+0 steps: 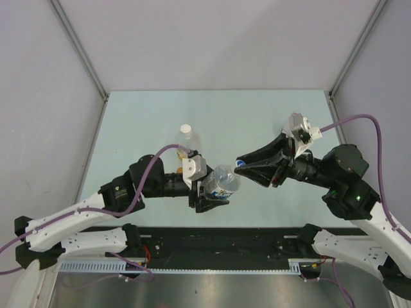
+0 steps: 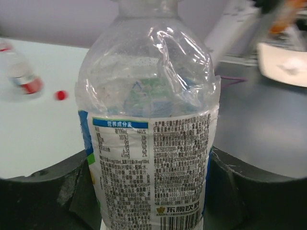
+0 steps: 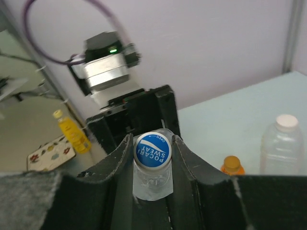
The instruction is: Unscrew the bottle caps
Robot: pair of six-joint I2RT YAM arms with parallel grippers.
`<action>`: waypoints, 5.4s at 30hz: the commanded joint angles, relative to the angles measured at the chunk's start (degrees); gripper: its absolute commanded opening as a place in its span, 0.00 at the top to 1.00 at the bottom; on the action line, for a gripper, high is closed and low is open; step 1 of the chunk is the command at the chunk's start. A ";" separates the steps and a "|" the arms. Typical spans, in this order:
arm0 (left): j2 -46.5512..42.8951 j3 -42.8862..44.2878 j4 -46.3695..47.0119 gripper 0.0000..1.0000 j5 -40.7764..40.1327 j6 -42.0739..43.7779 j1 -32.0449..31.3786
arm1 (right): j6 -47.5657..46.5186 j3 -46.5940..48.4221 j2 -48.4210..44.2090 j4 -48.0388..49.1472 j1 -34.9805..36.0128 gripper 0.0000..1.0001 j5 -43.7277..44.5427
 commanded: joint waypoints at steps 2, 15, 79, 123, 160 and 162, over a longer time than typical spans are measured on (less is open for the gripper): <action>0.45 3.51 15.38 1.00 36.95 -13.50 7.45 | -6.34 0.69 0.49 -1.37 0.01 1.00 -21.86; 8.28 0.25 50.99 1.00 55.87 -38.74 9.92 | -12.68 0.69 -1.09 -2.96 -1.39 1.00 -39.79; 6.43 -3.52 11.54 1.00 -49.43 7.30 -7.05 | 16.15 2.18 5.32 -2.78 -2.36 0.21 29.10; 1.36 -4.05 11.02 1.00 -32.94 6.78 -8.10 | 6.32 2.18 7.70 -0.50 -1.92 1.00 12.25; 13.82 -2.82 67.72 1.00 58.77 -52.13 12.02 | -1.17 2.18 -1.36 10.29 -4.47 1.00 -50.52; 13.47 -2.82 63.52 1.00 58.77 -48.97 12.73 | -0.81 2.18 -1.71 10.84 -5.34 1.00 -50.70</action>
